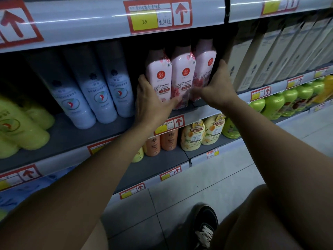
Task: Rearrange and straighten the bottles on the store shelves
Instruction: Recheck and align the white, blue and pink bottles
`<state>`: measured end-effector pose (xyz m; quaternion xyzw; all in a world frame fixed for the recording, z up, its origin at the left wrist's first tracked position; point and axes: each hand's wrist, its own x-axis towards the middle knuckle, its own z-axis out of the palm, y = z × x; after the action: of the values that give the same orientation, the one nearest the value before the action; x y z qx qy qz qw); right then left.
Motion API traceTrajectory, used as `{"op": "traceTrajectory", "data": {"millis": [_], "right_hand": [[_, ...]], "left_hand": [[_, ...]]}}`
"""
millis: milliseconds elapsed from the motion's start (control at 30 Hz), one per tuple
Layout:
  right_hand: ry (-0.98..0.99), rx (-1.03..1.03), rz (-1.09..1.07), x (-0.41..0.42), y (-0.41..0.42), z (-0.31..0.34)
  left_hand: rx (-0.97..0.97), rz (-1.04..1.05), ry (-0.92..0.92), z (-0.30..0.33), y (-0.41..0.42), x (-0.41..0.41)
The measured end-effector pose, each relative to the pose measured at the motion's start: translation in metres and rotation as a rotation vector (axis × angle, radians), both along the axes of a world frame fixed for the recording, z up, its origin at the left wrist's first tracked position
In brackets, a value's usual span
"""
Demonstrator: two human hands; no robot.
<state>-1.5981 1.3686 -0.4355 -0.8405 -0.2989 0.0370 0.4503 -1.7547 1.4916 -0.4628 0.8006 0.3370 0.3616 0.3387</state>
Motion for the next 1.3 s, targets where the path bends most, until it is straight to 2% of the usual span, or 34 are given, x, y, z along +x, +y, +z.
{"op": "traceTrajectory", "data": {"millis": [167,400,667,867,1300], "right_hand": [[0.037,0.102,0.164,-0.001,-0.005,-0.003],[0.116,0.052,0.223,0.008,-0.002,-0.010],[0.081,0.058,0.227,0.014,0.001,-0.017],[-0.044,0.037,0.161,0.008,0.007,-0.020],[-0.032,0.092,0.109,0.006,0.004,-0.022]], "left_hand": [[-0.063,0.000,-0.040,0.002,0.003,0.007],[-0.183,0.013,-0.133,0.004,0.001,0.013],[-0.216,0.042,-0.182,-0.006,0.004,0.018],[-0.216,0.041,-0.224,-0.010,0.008,0.020],[-0.227,0.057,-0.216,-0.011,0.004,0.023]]}}
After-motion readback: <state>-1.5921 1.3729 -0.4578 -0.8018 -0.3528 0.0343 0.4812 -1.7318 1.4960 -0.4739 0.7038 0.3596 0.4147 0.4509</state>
